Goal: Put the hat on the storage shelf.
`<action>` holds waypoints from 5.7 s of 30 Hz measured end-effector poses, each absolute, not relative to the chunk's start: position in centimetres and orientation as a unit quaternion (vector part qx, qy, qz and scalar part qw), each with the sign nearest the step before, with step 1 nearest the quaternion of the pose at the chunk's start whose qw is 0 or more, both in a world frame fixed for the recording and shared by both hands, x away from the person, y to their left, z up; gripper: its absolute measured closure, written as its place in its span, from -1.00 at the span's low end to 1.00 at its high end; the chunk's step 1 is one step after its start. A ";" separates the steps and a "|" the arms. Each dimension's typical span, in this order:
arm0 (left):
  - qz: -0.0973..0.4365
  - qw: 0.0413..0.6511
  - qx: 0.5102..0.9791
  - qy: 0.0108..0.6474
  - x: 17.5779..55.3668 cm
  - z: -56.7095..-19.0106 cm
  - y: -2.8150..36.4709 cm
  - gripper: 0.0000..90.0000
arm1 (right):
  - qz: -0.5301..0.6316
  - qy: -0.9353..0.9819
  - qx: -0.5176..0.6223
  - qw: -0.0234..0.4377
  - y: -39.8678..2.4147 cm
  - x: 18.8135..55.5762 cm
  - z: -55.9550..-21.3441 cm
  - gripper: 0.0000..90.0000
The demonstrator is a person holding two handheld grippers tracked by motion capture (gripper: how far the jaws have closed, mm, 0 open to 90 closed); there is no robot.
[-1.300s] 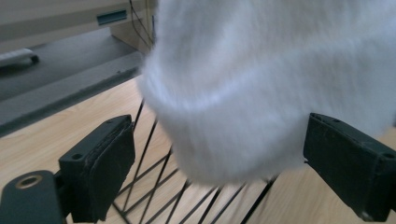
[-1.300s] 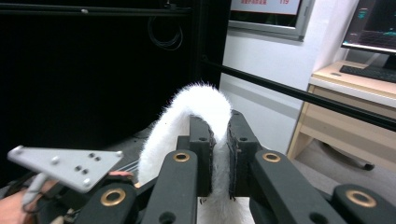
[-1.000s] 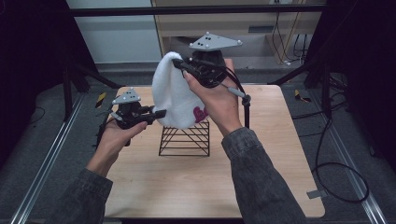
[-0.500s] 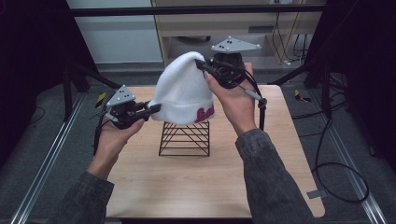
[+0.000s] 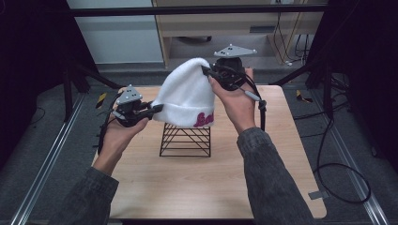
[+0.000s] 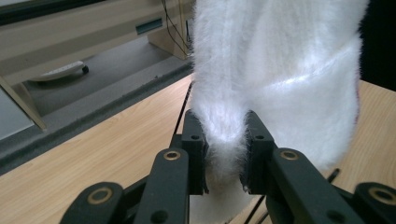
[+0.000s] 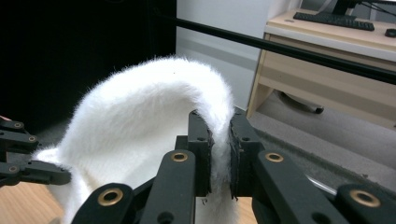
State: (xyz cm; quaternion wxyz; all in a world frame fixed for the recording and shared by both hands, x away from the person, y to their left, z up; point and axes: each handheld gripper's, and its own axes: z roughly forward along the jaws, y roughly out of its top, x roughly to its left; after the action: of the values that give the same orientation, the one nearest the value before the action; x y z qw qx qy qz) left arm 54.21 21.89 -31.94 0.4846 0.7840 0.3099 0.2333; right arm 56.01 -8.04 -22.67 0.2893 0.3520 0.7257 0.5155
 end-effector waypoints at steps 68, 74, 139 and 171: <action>0.183 0.455 0.817 0.302 52.0 -41.2 23.3 0.65 | 0.449 0.816 0.296 0.212 -6.9 51.7 -29.9 0.83; 0.178 0.454 0.817 0.307 52.1 -41.9 23.6 0.65 | 0.444 0.821 0.294 0.205 -6.5 51.6 -30.4 0.82; 0.203 0.411 0.813 0.360 48.4 -46.0 27.0 -0.66 | 0.431 0.830 0.300 0.189 -5.5 48.3 -34.3 -0.01; 0.186 0.330 0.824 0.422 50.5 -50.5 28.7 -0.88 | 0.433 0.802 0.350 0.216 -12.5 45.6 -36.9 -0.81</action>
State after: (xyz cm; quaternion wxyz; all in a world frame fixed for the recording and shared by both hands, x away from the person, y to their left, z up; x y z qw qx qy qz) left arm 50.54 28.70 -50.46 0.3303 0.8235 0.4221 0.1859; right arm 45.56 -12.55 -36.92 0.2163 0.3496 0.8023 0.4328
